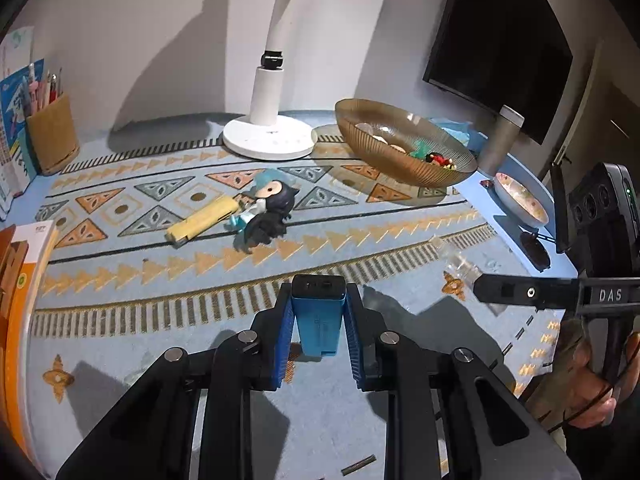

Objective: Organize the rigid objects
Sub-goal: 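Carry the blue lighter and tape dispenser into the amber bowl and open both tools, then grasp the yellow block with left tool while right tool grasps the black-haired doll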

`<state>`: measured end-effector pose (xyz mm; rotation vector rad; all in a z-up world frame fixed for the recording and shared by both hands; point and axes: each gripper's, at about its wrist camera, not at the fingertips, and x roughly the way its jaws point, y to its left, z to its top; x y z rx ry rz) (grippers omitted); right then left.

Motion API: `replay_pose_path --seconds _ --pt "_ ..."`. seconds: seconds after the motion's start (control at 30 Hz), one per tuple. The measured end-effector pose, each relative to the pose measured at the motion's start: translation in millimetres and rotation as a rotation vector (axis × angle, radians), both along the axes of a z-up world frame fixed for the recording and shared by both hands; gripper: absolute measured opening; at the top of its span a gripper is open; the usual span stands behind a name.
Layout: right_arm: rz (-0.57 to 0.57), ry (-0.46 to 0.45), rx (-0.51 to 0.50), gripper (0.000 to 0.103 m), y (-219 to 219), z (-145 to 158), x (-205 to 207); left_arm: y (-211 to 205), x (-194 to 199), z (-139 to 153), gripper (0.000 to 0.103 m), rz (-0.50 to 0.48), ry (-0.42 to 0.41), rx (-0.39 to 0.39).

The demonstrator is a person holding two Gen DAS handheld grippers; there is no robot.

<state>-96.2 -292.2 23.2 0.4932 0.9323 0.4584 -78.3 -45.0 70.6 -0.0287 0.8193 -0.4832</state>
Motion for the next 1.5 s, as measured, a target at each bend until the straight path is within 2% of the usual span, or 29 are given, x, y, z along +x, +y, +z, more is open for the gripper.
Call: replay_pose_path --seconds 0.17,0.3,0.4,0.53,0.7,0.8,0.87,0.97,1.1,1.27,1.3,1.33,1.37,1.4,1.5 --pt "-0.037 -0.036 0.01 0.048 -19 13 -2 -11 4 16 0.021 -0.019 -0.031 -0.014" --pt "-0.082 -0.112 -0.025 0.048 -38 40 -4 -32 15 44 0.021 -0.056 -0.092 -0.014" --pt "-0.132 -0.19 -0.099 0.048 -56 71 -3 -51 27 70 0.021 -0.089 -0.158 -0.017" --pt "-0.254 -0.285 -0.234 0.048 -85 113 7 -82 47 102 0.021 -0.126 -0.236 -0.022" --pt "-0.367 -0.317 -0.334 0.048 -116 136 34 -121 81 127 0.021 -0.154 -0.282 -0.059" --pt "-0.374 -0.271 -0.39 0.048 -122 133 64 -140 106 122 0.021 -0.159 -0.247 -0.09" --pt "-0.346 -0.216 -0.409 0.048 -123 121 87 -150 124 110 0.021 -0.159 -0.199 -0.098" --pt "-0.292 -0.147 -0.425 0.048 -120 99 109 -166 144 81 0.021 -0.149 -0.131 -0.074" --pt "-0.273 -0.09 -0.474 0.048 -120 73 124 -178 155 53 0.021 -0.156 -0.078 -0.051" --pt "-0.286 0.007 -0.425 0.048 -132 52 142 -194 166 38 0.022 -0.153 -0.05 0.015" --pt "-0.29 0.016 -0.408 0.049 -135 50 145 -195 166 39 0.035 -0.144 -0.057 0.028" --pt "-0.295 0.019 -0.402 0.058 -137 50 146 -195 167 41 0.048 -0.142 -0.059 0.031" --pt "-0.309 0.02 -0.398 0.068 -139 50 146 -194 166 44 0.055 -0.142 -0.065 0.025" --pt "-0.325 0.011 -0.389 0.068 -142 53 144 -192 164 49 0.066 -0.136 -0.078 0.021" --pt "-0.341 -0.028 -0.331 0.068 -147 62 133 -179 154 62 0.067 -0.128 -0.128 0.018"
